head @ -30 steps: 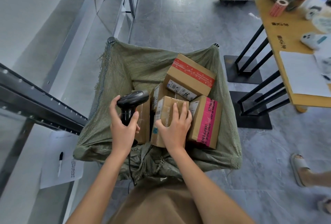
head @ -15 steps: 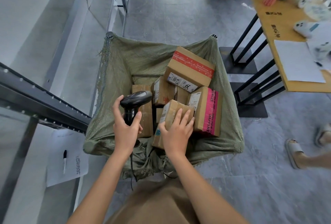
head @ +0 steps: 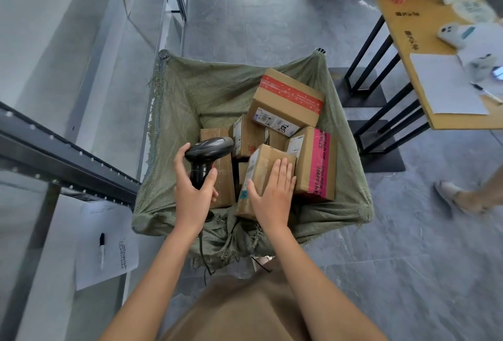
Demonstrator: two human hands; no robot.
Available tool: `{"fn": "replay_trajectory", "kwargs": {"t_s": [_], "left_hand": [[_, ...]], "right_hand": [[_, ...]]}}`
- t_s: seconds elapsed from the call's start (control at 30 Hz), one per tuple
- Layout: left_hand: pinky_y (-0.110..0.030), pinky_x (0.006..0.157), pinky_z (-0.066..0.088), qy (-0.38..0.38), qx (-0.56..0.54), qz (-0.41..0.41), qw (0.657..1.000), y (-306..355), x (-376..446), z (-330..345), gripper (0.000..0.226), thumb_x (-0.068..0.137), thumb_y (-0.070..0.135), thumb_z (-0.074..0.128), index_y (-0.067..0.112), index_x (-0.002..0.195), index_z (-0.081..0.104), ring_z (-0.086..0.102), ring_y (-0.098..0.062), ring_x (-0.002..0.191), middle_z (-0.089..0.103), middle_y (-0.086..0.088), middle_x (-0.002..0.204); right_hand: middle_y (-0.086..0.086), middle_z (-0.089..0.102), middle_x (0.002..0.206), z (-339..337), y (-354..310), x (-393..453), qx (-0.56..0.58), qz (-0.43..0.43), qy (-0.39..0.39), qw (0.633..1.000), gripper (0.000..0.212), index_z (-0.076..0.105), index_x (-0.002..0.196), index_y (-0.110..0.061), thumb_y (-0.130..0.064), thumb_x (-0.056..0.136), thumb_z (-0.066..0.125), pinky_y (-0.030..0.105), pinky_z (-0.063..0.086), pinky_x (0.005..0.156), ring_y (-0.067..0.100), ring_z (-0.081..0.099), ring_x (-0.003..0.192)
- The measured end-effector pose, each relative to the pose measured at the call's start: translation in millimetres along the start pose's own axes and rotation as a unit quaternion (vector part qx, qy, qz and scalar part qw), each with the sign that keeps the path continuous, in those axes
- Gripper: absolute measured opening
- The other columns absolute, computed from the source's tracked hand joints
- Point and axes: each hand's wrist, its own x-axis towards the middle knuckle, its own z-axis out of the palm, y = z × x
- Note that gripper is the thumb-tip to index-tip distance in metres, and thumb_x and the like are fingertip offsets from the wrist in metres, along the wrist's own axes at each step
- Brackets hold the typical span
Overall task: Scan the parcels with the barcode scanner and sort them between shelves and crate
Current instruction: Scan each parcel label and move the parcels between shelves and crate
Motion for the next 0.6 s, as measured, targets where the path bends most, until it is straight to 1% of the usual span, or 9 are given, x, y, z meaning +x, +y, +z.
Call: {"fn": "replay_trajectory", "kwargs": {"t_s": [0.07,0.1,0.2,0.3,0.33,0.43,0.47,0.53,0.6], "left_hand": [[-0.032,0.056,0.053,0.001,0.000,0.001,1.000,0.6,0.4,0.6,0.065,0.097,0.010,0.065,0.038,0.145,0.032,0.058,-0.016,0.054,0.062,0.004,0.104],[-0.032,0.056,0.053,0.000,0.000,0.002,1.000,1.3,0.4,0.9,0.065,0.097,0.010,0.065,0.038,0.145,0.032,0.058,-0.016,0.053,0.062,0.004,0.105],[-0.030,0.056,0.054,-0.002,0.002,0.006,1.000,1.7,1.0,0.7,0.065,0.097,0.011,0.065,0.041,0.144,0.032,0.059,-0.016,0.053,0.061,-0.004,0.113],[-0.029,0.055,0.054,-0.001,-0.001,0.004,1.000,2.0,0.2,0.1,0.065,0.097,0.011,0.065,0.043,0.143,0.032,0.059,-0.018,0.054,0.059,-0.006,0.120],[-0.029,0.055,0.054,-0.001,-0.002,0.002,1.000,2.4,-0.3,-0.4,0.065,0.097,0.011,0.065,0.042,0.143,0.032,0.059,-0.018,0.054,0.060,-0.006,0.118],[-0.030,0.054,0.054,0.004,-0.006,-0.001,1.000,3.4,-3.4,-3.3,0.066,0.097,0.009,0.065,0.038,0.146,0.031,0.059,-0.019,0.054,0.064,-0.005,0.097],[-0.029,0.053,0.053,0.006,-0.006,-0.001,1.000,3.7,-4.6,-4.8,0.066,0.097,0.009,0.065,0.037,0.146,0.031,0.059,-0.019,0.054,0.065,-0.005,0.093],[-0.028,0.053,0.054,0.008,-0.007,-0.004,1.000,4.2,-7.0,-7.8,0.065,0.097,0.009,0.065,0.040,0.144,0.031,0.059,-0.018,0.054,0.065,-0.007,0.092],[-0.030,0.053,0.054,0.011,-0.011,-0.007,1.000,4.4,-9.2,-10.8,0.066,0.097,0.009,0.064,0.044,0.142,0.031,0.058,-0.019,0.054,0.065,-0.008,0.093]], "right_hand": [[0.013,0.002,0.167,0.0,-0.4,-0.8,-0.004,0.000,0.004,1.000,0.092,0.008,0.158,-0.004,-0.054,0.096,0.053,0.039,-0.006,0.124,0.024,-0.004,0.155],[0.013,0.002,0.167,0.1,-0.5,-0.7,-0.006,0.000,0.004,1.000,0.092,0.008,0.158,-0.003,-0.054,0.095,0.053,0.040,-0.006,0.124,0.024,-0.004,0.155],[0.013,0.003,0.167,-1.1,-2.8,1.0,-0.015,-0.001,0.007,1.000,0.095,0.008,0.158,-0.003,-0.057,0.094,0.053,0.040,-0.008,0.123,0.024,-0.004,0.155],[0.012,0.001,0.167,-1.8,-5.6,1.1,-0.019,-0.003,0.004,1.000,0.097,0.007,0.158,-0.004,-0.059,0.094,0.052,0.038,-0.012,0.122,0.023,-0.005,0.155],[0.011,0.000,0.167,-2.1,-6.5,0.8,-0.020,-0.004,0.001,1.000,0.097,0.006,0.158,-0.004,-0.060,0.094,0.052,0.038,-0.013,0.122,0.023,-0.005,0.155],[0.011,-0.001,0.167,-1.9,-9.4,0.1,-0.024,-0.008,-0.002,1.000,0.097,0.006,0.158,-0.004,-0.061,0.094,0.051,0.038,-0.014,0.121,0.023,-0.006,0.155],[0.011,0.000,0.167,-1.8,-10.6,0.0,-0.026,-0.009,-0.003,1.000,0.097,0.006,0.158,-0.004,-0.061,0.094,0.050,0.039,-0.014,0.121,0.023,-0.006,0.155],[0.012,0.001,0.167,-1.5,-13.1,-0.2,-0.030,-0.011,-0.004,0.999,0.097,0.007,0.158,-0.003,-0.062,0.094,0.050,0.041,-0.012,0.122,0.024,-0.005,0.155],[0.012,0.002,0.167,-2.1,-16.5,-0.2,-0.036,-0.011,-0.003,0.999,0.097,0.007,0.158,-0.003,-0.063,0.094,0.049,0.043,-0.011,0.123,0.024,-0.004,0.155]]}}
